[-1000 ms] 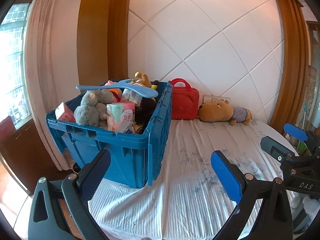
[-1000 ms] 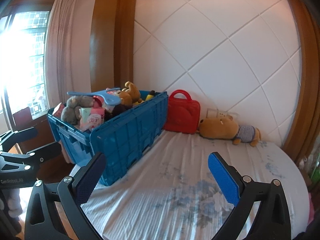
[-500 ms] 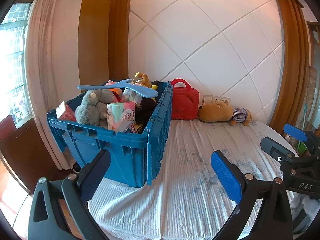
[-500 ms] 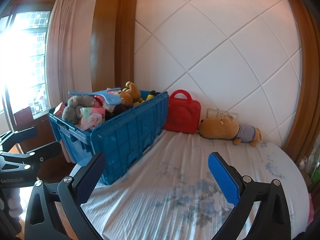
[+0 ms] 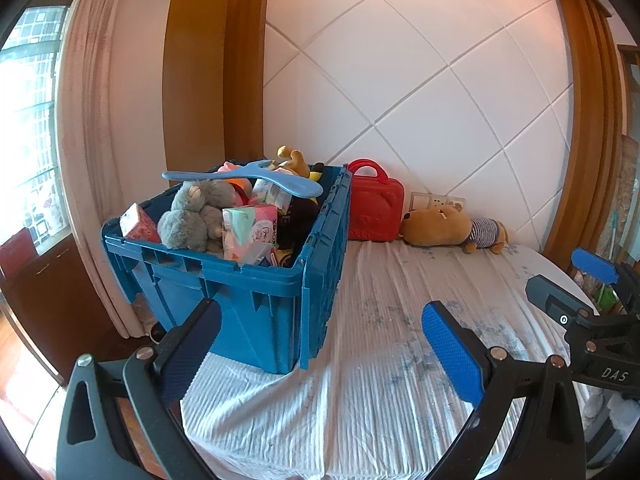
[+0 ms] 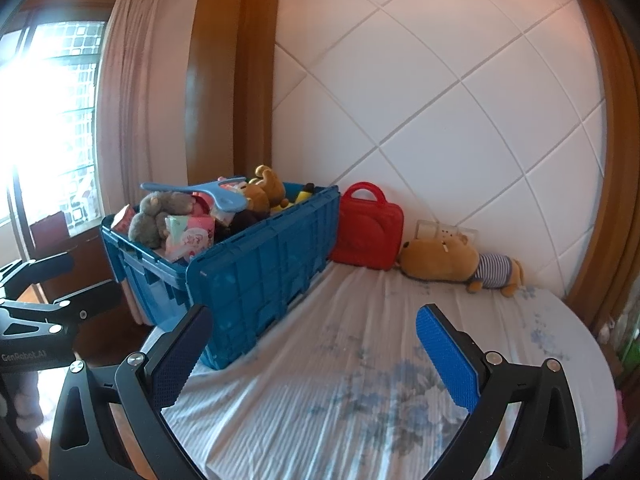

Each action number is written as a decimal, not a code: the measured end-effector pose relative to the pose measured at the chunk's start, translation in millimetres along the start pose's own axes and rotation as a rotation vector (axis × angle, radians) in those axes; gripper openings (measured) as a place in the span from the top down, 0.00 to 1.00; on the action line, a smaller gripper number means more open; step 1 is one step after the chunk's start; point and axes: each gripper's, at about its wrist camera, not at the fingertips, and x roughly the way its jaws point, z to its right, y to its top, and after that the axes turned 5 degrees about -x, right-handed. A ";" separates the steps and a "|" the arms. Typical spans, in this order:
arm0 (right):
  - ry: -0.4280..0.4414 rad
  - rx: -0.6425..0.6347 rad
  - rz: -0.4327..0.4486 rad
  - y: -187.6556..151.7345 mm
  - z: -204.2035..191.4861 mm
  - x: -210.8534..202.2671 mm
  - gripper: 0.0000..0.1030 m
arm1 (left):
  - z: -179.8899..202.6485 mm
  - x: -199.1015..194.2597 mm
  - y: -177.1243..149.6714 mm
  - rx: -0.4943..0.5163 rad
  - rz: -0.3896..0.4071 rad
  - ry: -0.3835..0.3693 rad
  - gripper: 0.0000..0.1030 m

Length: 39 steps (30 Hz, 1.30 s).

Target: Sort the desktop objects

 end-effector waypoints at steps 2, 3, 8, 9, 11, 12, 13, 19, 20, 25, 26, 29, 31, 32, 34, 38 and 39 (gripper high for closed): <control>0.000 -0.002 0.001 0.2 -0.1 -0.8 0.00 | -1.1 -0.8 0.1 -0.003 0.001 0.001 0.01; 0.000 -0.001 0.002 0.3 -0.1 -1.3 0.00 | -1.3 -1.4 0.1 -0.004 0.002 0.001 0.01; -0.002 -0.002 0.004 0.6 -0.1 -3.1 0.00 | -0.4 -3.3 0.1 0.000 0.003 0.001 0.01; -0.002 -0.003 0.005 0.7 -0.2 -3.4 0.00 | -0.2 -3.6 0.0 0.000 0.003 0.003 0.01; 0.000 -0.003 0.006 0.5 -0.2 -4.1 0.00 | 0.4 -4.0 -0.2 0.001 0.003 0.005 0.01; 0.000 -0.003 0.006 0.4 0.0 -4.4 0.00 | 0.7 -4.2 -0.3 0.002 0.003 0.007 0.01; 0.000 -0.003 0.005 0.3 0.1 -4.3 0.00 | 1.0 -4.4 -0.4 0.002 0.003 0.008 0.01; 0.002 -0.001 0.002 0.0 0.2 -4.1 0.00 | 2.4 -5.6 -0.9 0.004 0.001 0.017 0.01; 0.003 -0.001 0.002 0.1 0.2 -4.3 0.00 | 2.5 -5.7 -0.9 0.004 0.000 0.018 0.01; 0.002 -0.001 0.006 0.4 0.4 -5.8 0.00 | 2.1 -5.8 -1.2 0.005 -0.003 0.016 0.01; 0.002 0.000 0.007 0.5 0.6 -6.0 0.00 | 1.8 -5.9 -1.1 0.004 -0.004 0.015 0.01; -0.007 0.004 0.007 1.1 -5.7 -7.6 0.00 | 1.4 -6.9 -1.3 0.005 -0.001 0.015 0.01; -0.005 0.003 0.006 0.8 -5.4 -7.7 0.00 | 1.4 -7.2 -1.6 0.007 0.000 0.020 0.01; -0.005 0.003 0.005 0.8 -5.4 -7.7 0.00 | 1.5 -7.4 -1.8 0.007 0.001 0.023 0.01; -0.004 0.002 0.005 0.6 -5.4 -7.9 0.00 | 1.5 -7.7 -2.1 0.009 0.002 0.028 0.01; -0.001 0.002 0.005 0.3 -4.9 -8.7 0.00 | 1.6 -8.4 -2.8 0.013 0.005 0.038 0.01; 0.000 0.001 0.005 0.2 -3.9 -8.8 0.00 | 1.6 -8.5 -2.9 0.014 0.005 0.040 0.01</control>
